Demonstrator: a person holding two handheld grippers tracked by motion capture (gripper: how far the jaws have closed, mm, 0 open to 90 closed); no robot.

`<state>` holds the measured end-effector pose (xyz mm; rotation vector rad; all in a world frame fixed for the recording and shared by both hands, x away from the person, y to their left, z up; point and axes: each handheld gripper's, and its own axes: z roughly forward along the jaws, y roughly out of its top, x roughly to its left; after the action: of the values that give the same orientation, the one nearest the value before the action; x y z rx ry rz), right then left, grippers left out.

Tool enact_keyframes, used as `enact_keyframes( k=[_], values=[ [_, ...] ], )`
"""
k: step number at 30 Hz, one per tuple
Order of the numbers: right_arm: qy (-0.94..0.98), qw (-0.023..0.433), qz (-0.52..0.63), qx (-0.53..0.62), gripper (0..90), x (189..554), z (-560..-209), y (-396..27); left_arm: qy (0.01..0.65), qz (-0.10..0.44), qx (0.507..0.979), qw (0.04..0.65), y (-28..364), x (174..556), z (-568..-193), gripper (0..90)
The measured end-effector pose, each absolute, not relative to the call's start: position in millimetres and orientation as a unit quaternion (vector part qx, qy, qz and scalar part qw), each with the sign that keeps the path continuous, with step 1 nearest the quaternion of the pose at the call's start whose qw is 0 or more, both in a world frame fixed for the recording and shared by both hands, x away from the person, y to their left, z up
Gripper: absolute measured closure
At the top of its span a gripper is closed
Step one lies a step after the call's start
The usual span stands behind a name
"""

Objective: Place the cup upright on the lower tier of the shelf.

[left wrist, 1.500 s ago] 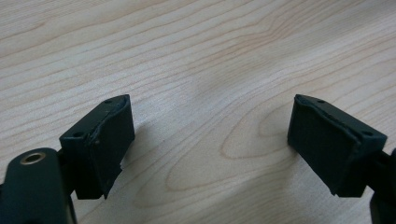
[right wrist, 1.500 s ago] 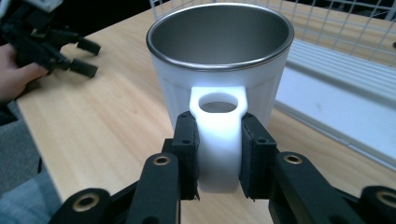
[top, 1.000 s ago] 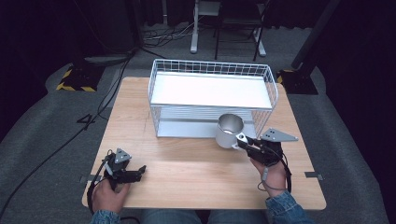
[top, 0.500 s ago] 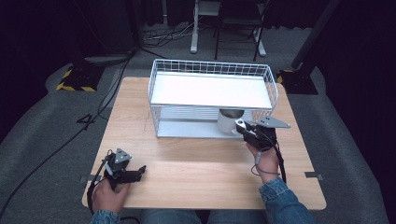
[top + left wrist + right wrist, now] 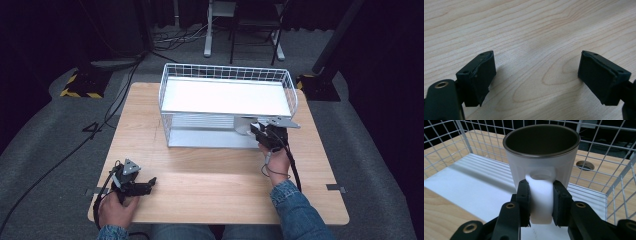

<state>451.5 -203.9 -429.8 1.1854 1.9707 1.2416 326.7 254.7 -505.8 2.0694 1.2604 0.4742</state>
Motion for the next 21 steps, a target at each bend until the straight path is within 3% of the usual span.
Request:
enact_keyframes(
  k=[21],
  values=[
    [0.728,0.260,0.448,0.449,71.4,460,-444,-200,0.482,0.181,0.791,0.330,255,327,-506,15.0]
  ],
)
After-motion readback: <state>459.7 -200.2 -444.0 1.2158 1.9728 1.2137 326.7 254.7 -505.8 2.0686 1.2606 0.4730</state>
